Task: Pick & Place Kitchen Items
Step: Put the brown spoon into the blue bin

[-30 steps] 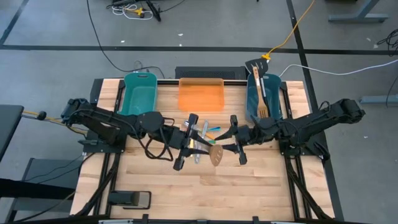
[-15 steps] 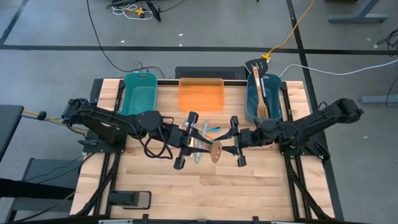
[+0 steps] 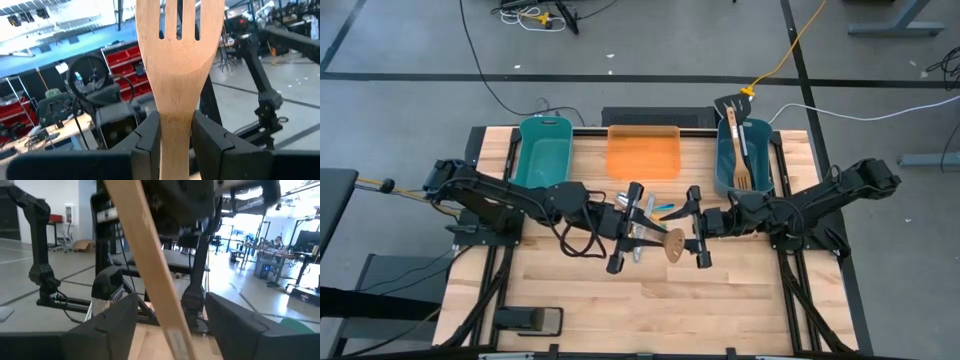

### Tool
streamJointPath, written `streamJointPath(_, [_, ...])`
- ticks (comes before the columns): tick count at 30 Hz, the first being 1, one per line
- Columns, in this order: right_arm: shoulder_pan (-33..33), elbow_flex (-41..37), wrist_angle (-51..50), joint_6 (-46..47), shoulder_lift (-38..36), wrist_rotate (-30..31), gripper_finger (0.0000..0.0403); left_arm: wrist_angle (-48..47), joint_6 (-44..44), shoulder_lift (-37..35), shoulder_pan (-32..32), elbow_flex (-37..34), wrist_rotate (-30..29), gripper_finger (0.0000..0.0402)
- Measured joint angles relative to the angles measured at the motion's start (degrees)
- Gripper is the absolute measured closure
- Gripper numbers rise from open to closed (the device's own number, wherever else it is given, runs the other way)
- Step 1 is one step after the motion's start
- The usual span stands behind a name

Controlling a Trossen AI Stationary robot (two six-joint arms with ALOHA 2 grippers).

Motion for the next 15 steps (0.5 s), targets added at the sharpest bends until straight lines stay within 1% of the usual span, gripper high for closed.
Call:
streamJointPath(4, [0.0,0.0,0.24,0.0,-0.02,0.02,0.0143,1.24,0.07,0.79,0.09,0.09,-1.11,0.0311])
streamJointPath(8, [0.0,0.0,0.54,0.0,-0.02,0.15,0.0144,2.25,0.13,2.18,0.24,0.0,-2.38,0.0311])
streamJointPath(15, [0.02,0.0,0.91,-0.23,-0.02,4.12,0.0152,5.45,0.3,4.35,0.51,0.1,-4.29,0.0311])
